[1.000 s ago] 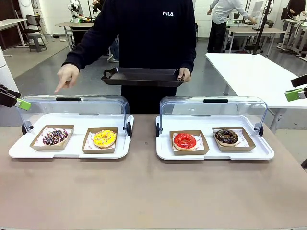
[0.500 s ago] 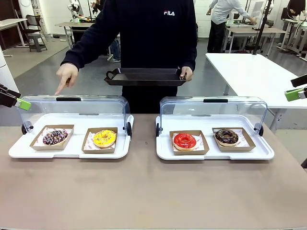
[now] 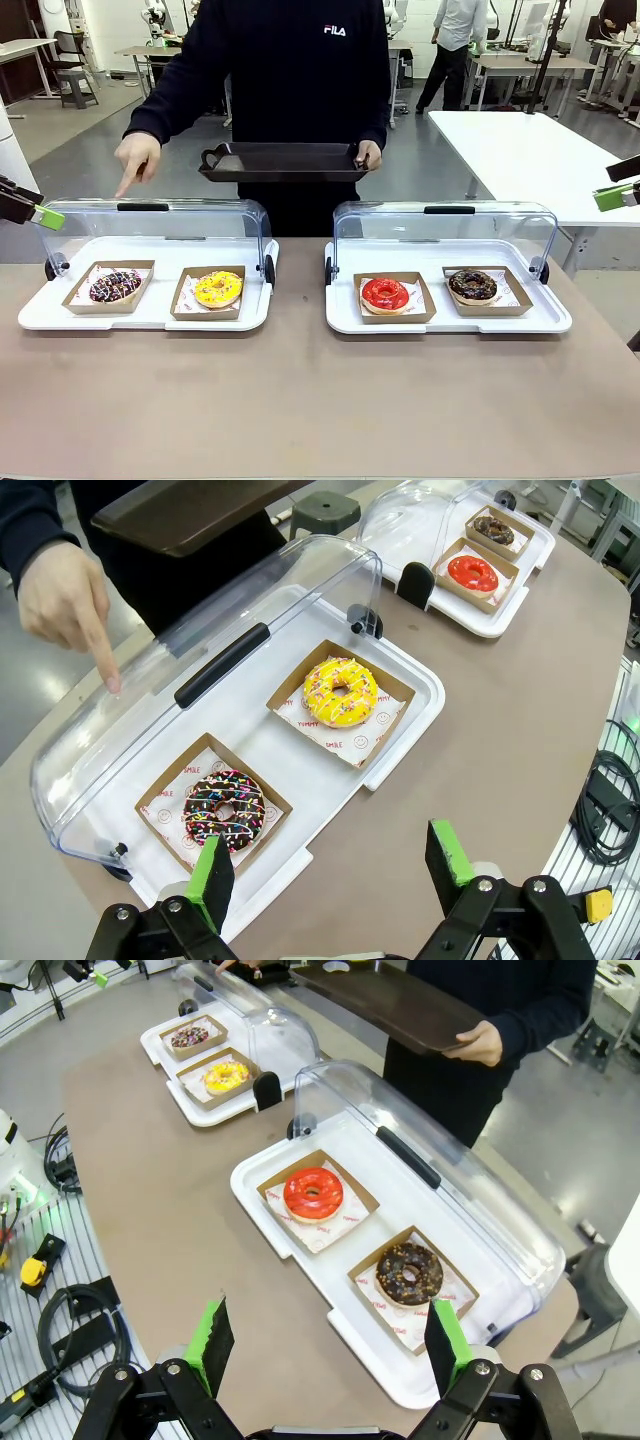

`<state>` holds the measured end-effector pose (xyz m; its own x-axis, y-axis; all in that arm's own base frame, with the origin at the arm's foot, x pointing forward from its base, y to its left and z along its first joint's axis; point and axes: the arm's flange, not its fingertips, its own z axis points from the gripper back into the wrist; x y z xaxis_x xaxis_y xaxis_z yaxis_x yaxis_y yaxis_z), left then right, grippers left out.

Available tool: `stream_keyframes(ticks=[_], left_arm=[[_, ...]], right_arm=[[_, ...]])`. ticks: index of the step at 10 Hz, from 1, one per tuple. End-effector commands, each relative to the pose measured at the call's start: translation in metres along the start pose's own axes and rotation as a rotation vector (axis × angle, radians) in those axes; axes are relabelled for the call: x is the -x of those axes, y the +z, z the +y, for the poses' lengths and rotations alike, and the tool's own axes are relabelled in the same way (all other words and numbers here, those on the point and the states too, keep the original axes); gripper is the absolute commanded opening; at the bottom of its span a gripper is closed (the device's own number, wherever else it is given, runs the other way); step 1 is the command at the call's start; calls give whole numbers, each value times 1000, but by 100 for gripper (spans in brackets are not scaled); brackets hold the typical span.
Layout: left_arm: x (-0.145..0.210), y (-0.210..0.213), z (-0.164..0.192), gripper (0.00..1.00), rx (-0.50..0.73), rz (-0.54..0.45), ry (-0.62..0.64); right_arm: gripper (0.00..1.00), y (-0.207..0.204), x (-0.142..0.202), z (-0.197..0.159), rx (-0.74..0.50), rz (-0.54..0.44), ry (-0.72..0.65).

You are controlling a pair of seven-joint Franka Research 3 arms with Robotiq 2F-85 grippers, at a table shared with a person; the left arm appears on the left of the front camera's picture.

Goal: Provide the desired donut to the person.
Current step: Pick up and lift the Paper togo box containing the Donut pointed at by the person.

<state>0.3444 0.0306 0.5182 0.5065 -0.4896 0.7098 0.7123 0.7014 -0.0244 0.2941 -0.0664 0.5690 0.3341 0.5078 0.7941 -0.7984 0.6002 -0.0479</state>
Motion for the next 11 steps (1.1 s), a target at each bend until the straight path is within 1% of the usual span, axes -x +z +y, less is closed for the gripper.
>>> stream_keyframes(ticks=[1, 11], left_arm=[[0, 0, 1, 100, 5, -9, 0], [0, 0, 0, 100, 0, 0, 0]], right_arm=[[100, -2, 1, -3, -7, -15, 1], [100, -2, 1, -3, -7, -15, 1]])
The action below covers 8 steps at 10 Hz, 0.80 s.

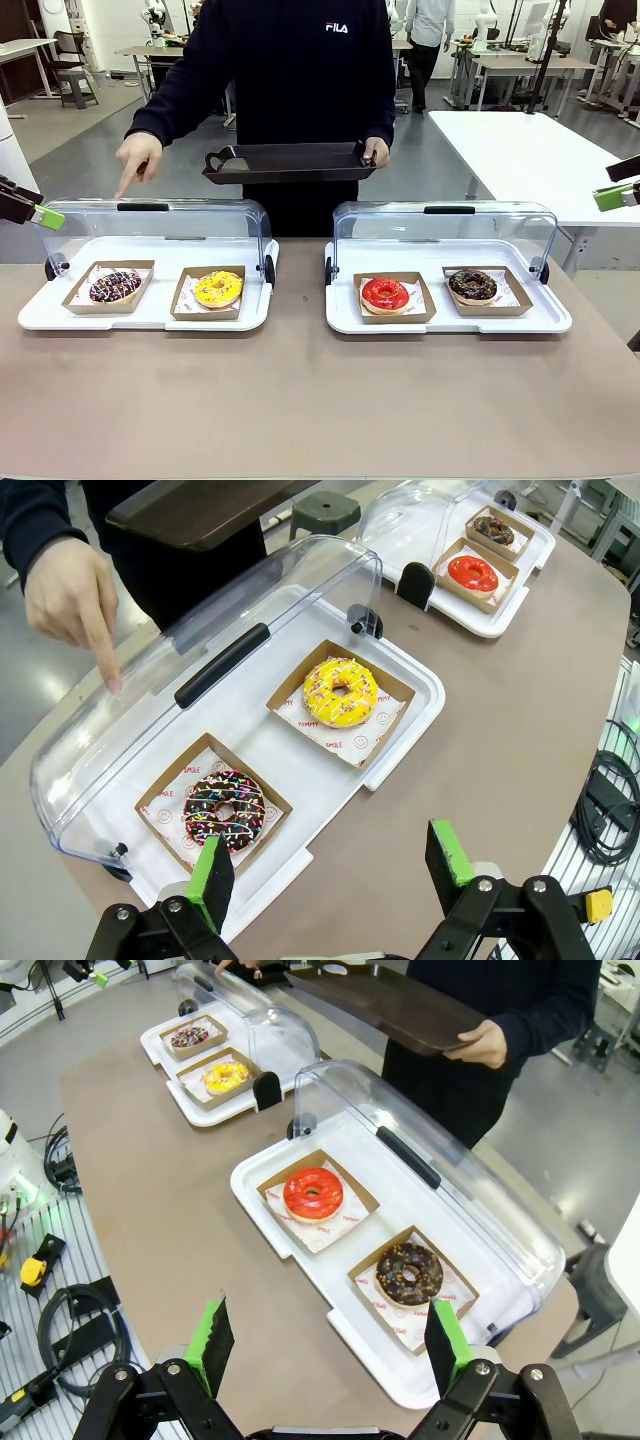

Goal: Provide the desired donut to the person.
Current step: Pick up and lift the Paper togo box containing the Donut pointed at by the person.

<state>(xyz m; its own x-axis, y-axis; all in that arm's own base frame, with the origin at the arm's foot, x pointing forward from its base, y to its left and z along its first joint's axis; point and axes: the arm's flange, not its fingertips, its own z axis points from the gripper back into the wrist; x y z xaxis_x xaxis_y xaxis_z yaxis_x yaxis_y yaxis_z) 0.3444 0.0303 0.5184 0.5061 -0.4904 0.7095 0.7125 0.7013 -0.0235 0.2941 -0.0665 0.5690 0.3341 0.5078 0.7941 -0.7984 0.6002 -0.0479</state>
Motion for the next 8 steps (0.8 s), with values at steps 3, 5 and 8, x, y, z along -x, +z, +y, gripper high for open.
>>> stream_keyframes(ticks=[3, 5, 8], left_arm=[[6, -57, 4, 100, 41, 468, -323], [33, -71, 25, 100, 11, 730, -608], [42, -87, 18, 100, 68, 669, -449]], right_arm=[[100, -2, 1, -3, -7, -15, 1], [100, -2, 1, -3, -7, -15, 1], [100, -2, 1, -3, -7, -15, 1]])
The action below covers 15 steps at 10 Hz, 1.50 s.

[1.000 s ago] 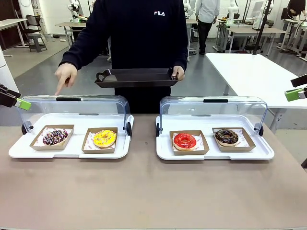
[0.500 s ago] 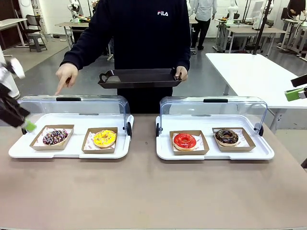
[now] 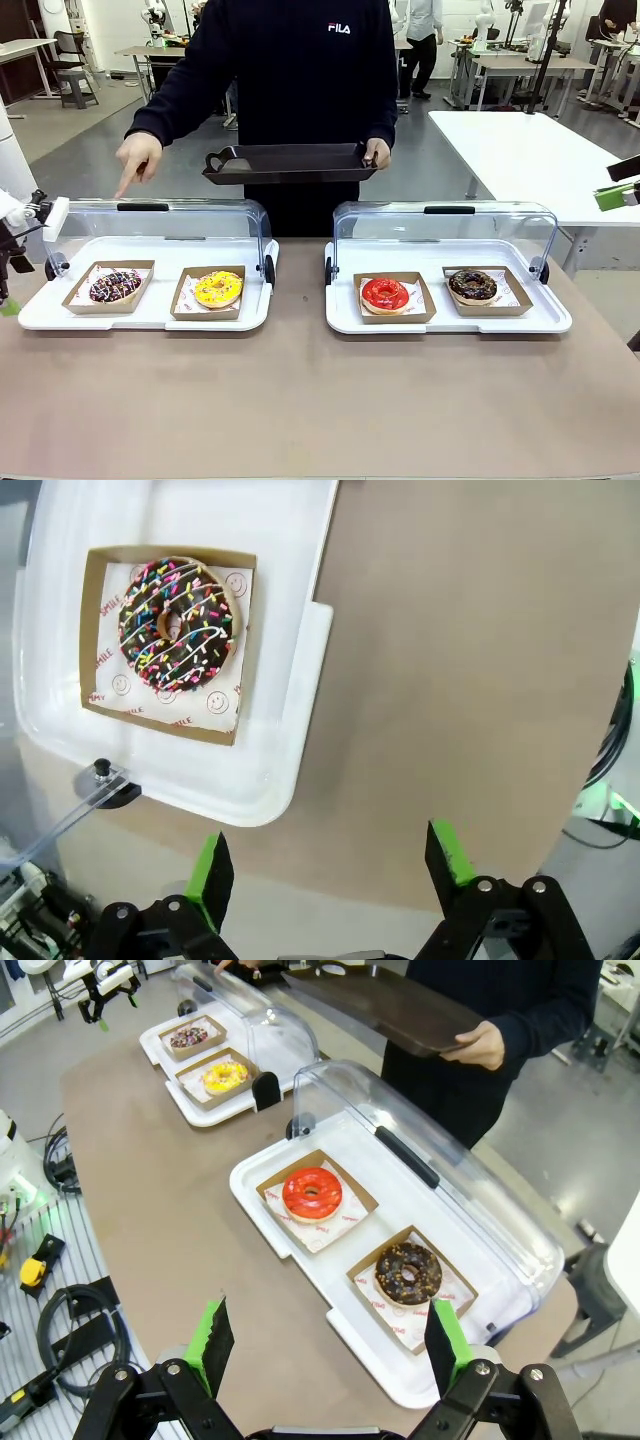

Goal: Provide the desired donut to the person.
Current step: Pick up and lift the Paper togo box containing the Donut pointed at by the person.

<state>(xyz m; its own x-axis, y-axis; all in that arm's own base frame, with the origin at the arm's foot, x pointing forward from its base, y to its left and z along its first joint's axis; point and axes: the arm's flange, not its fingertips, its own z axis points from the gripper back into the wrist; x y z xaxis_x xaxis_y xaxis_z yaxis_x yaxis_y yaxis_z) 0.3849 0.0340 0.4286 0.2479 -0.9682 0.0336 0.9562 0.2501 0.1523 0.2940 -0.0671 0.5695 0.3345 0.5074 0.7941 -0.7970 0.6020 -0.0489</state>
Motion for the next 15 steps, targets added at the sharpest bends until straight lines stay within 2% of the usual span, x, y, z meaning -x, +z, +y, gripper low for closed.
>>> stream_keyframes(ticks=[1, 2, 3, 5, 6, 8, 11, 15], left_arm=[[-14, -1, -11, 100, 41, -44, 96], [-14, -1, -11, 100, 41, -44, 96], [-5, 0, -2, 100, 13, -15, 26], [-12, -30, 31, 100, 85, -108, -177], [-7, -44, 44, 100, 65, -105, -189], [1, -66, 59, 100, 35, -166, -216], [-2, -92, 80, 100, 14, -198, -190], [-1, -109, 87, 100, 51, -110, -173]], right_arm=[[100, -3, 1, -2, -9, -15, 1], [100, -3, 1, -2, -9, -15, 1], [100, -3, 1, -2, -9, -15, 1], [100, -3, 1, -2, -9, -15, 1], [100, -3, 1, -2, -9, -15, 1], [100, -3, 1, -2, -9, -15, 1], [100, -3, 1, -2, -9, -15, 1], [100, -3, 1, -2, -9, -15, 1]])
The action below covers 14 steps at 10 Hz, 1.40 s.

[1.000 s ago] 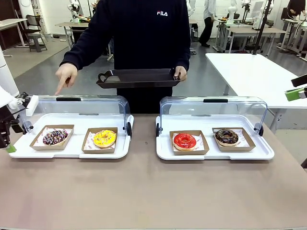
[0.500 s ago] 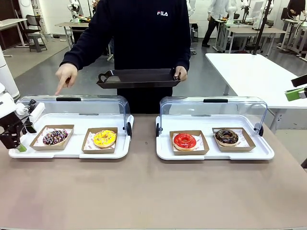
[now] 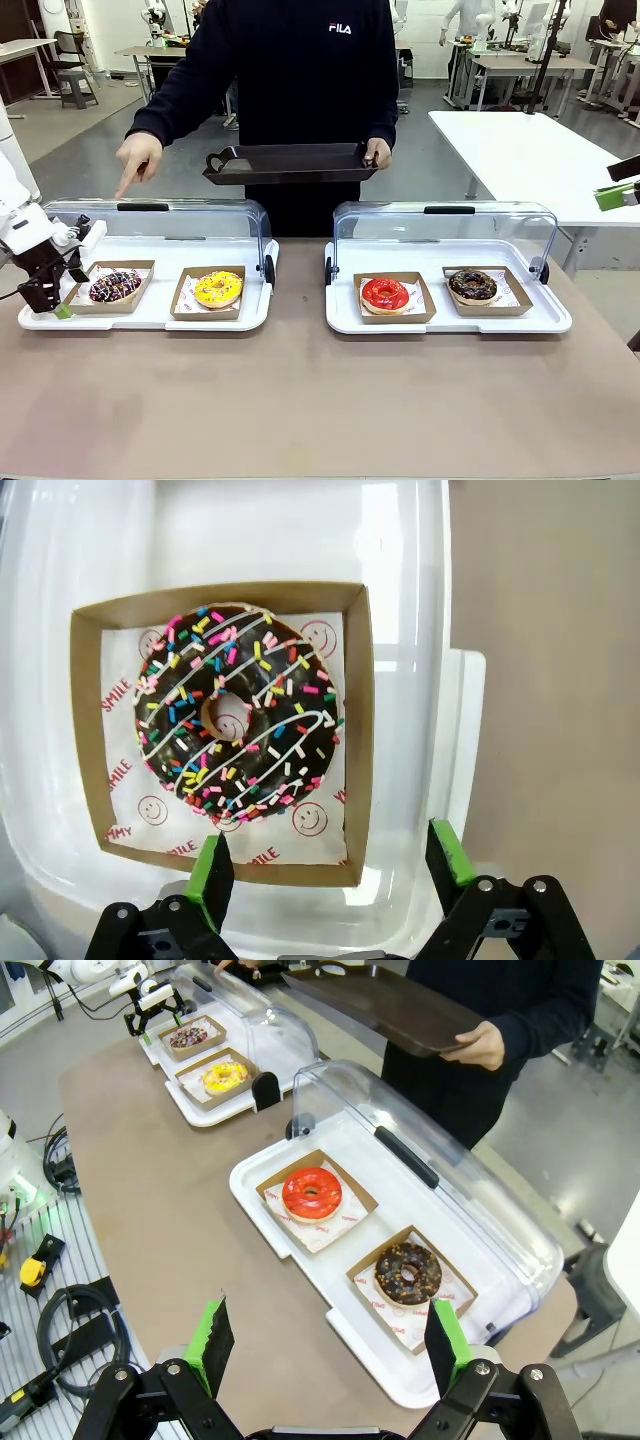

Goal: Provide the desired donut to the person.
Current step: Pick up and lift the Paper togo box containing the Donut pointed at by the person.

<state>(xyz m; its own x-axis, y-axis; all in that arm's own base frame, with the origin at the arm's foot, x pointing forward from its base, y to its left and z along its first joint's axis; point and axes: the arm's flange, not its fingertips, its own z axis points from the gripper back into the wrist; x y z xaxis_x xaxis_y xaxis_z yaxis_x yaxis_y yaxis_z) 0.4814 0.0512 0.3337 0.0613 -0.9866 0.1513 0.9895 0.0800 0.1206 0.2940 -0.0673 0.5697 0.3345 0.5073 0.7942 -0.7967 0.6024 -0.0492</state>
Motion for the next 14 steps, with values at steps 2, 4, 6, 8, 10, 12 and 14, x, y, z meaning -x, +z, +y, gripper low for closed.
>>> stream_keyframes(ticks=[2, 4, 6, 8, 10, 12, 14], left_arm=[[5, -1, 3, 100, -25, 32, -7], [3, -2, 5, 100, -18, 36, -26], [1, -1, 4, 44, 8, 68, -6], [3, -4, 5, 38, 21, 67, 7], [3, -6, 5, 0, 26, 43, -1], [3, -7, 5, 0, 22, 37, 10], [3, -7, 4, 0, 22, 38, 12]], right_arm=[[100, -3, 1, -2, -10, -15, 1], [100, -3, 1, -2, -10, -15, 1], [100, -3, 1, -2, -10, -15, 1], [100, -3, 1, -2, -10, -15, 1], [100, -3, 1, -2, -10, -15, 1], [100, -3, 1, -2, -10, -15, 1], [100, -3, 1, -2, -10, -15, 1]])
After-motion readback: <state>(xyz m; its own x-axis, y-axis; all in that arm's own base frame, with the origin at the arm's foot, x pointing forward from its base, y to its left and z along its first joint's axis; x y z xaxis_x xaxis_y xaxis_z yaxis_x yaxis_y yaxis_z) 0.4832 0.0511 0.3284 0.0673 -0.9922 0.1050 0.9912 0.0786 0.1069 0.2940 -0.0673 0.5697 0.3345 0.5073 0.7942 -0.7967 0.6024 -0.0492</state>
